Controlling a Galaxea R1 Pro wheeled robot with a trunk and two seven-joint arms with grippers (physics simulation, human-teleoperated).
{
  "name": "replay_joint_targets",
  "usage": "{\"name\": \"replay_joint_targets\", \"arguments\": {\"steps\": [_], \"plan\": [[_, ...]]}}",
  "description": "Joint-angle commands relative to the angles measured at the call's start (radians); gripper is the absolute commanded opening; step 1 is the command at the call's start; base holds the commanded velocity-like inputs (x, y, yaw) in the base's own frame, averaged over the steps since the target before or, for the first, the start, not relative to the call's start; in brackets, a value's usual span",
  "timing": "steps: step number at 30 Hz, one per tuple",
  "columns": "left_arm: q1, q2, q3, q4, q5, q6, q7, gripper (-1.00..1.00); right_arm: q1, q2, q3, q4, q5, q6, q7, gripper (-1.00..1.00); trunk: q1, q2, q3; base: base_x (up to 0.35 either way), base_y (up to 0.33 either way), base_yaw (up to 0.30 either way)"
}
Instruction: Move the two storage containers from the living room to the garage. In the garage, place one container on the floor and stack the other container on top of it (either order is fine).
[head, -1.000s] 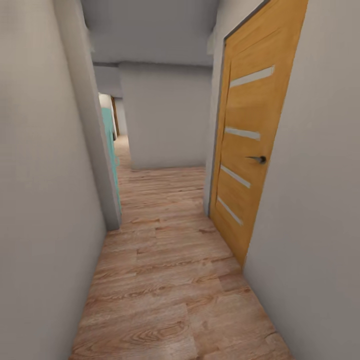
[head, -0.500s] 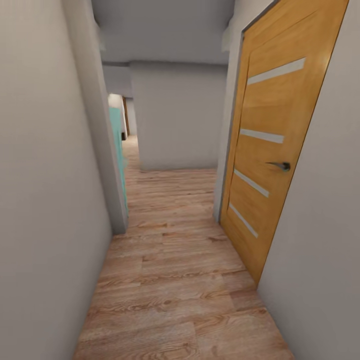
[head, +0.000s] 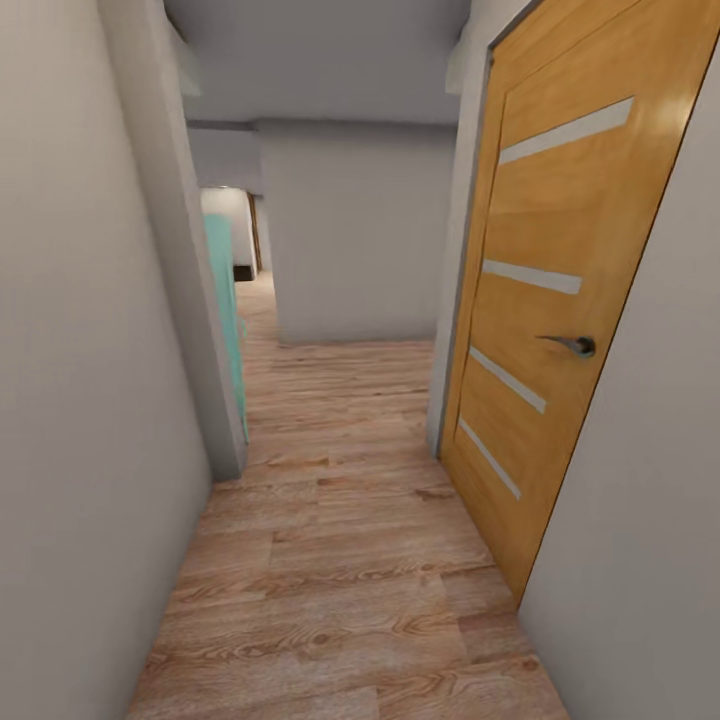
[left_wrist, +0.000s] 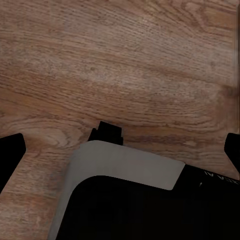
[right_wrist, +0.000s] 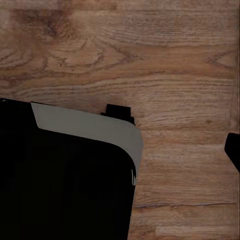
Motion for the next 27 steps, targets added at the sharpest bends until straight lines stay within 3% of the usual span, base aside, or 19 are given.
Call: {"name": "replay_joint_targets", "arguments": {"steps": [1, 27], "plan": [[-0.001, 0.0, -0.005, 0.001, 0.007, -0.003, 0.0, 1.0, -0.001, 0.0, 0.005, 0.003, 0.004, -0.006, 0.001, 1.0, 0.001, 0.0, -0.001, 0.312, -0.162, 0.222], [-0.001, 0.0, -0.005, 0.001, 0.007, -0.003, 0.0, 1.0, -0.001, -0.002, 0.005, 0.003, 0.007, -0.006, 0.001, 1.0, 0.001, 0.0, -0.001, 0.312, -0.162, 0.248]]}}
